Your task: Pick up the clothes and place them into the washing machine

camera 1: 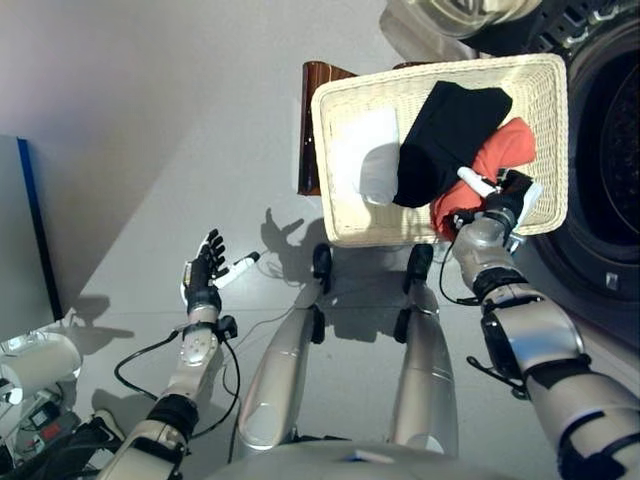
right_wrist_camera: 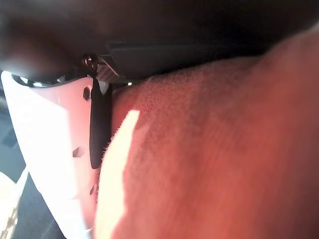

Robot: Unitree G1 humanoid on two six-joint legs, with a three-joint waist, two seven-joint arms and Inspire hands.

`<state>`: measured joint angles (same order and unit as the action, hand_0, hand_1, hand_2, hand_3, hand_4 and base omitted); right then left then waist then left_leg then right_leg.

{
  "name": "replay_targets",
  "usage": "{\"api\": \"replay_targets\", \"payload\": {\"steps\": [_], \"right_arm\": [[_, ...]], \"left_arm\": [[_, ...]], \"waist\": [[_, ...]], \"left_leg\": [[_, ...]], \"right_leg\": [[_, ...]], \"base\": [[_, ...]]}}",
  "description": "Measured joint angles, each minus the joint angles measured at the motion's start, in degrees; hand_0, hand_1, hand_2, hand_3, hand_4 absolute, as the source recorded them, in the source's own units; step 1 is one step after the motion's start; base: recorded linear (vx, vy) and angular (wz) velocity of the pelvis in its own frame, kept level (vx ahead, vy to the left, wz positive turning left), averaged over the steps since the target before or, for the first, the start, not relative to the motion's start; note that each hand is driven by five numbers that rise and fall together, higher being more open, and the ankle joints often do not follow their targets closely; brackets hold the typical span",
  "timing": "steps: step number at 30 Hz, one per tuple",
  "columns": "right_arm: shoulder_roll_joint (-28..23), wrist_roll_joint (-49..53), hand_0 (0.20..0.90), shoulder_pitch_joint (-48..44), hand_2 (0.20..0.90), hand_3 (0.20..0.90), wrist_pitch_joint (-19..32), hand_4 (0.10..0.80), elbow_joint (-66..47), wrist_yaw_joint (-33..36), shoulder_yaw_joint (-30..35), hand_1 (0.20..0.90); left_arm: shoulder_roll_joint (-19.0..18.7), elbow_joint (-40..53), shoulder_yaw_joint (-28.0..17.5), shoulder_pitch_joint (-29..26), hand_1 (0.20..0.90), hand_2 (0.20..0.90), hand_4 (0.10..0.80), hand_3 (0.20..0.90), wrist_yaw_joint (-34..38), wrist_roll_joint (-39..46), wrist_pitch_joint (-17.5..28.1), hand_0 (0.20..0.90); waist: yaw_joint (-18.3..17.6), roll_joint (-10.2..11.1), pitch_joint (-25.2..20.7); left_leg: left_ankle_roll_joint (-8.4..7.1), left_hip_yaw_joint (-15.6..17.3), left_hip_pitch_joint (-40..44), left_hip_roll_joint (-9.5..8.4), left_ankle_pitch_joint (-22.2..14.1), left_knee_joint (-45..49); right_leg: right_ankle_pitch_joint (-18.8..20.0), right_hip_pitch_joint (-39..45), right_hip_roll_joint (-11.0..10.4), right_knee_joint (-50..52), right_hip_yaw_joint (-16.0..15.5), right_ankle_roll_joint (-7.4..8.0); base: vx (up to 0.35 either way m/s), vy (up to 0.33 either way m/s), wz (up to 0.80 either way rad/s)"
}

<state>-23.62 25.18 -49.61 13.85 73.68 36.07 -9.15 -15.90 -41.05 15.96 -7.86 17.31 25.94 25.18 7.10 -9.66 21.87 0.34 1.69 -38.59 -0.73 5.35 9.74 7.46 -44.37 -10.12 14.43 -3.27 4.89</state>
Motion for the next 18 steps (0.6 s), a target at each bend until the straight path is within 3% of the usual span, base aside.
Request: {"api": "replay_targets", "payload": {"steps": [13,16,18], "right_arm": [[2.4,2.6,0.200,4.6,0.200,0.200,1.2,0.300,-0.5,-0.2,2.5,0.200],[2.3,3.5,0.293,4.6,0.293,0.293,1.2,0.367,-0.4,-1.2,2.5,0.293],[2.3,3.5,0.398,4.6,0.398,0.398,1.2,0.441,-0.4,-1.2,2.4,0.398]], "left_arm": [[0.0,-0.1,-0.1,4.0,0.900,0.900,0.800,0.900,-0.9,0.0,-0.4,0.900],[0.0,0.0,-0.2,3.8,0.900,0.900,0.800,0.900,-1.1,0.0,-0.4,0.900],[0.0,-0.1,-0.2,3.8,0.900,0.900,0.800,0.900,-1.1,0.0,-0.4,0.900]], "waist": [[0.0,0.1,-4.0],[0.1,0.1,-4.0],[0.2,0.0,-4.1]], "left_leg": [[0.15,0.4,0.3,-0.13,-0.2,-0.4],[0.25,0.6,0.9,-0.16,-0.2,-0.4],[0.26,1.0,1.5,-0.12,-0.2,-0.5]], "right_leg": [[0.1,0.1,-0.1,-0.8,0.7,0.33],[0.1,0.6,0.0,-0.8,0.8,0.32],[0.1,1.0,0.0,-0.8,0.9,0.31]], "base": [[0.012,0.003,-0.01],[0.007,0.006,-0.02],[0.000,0.000,0.00]]}}
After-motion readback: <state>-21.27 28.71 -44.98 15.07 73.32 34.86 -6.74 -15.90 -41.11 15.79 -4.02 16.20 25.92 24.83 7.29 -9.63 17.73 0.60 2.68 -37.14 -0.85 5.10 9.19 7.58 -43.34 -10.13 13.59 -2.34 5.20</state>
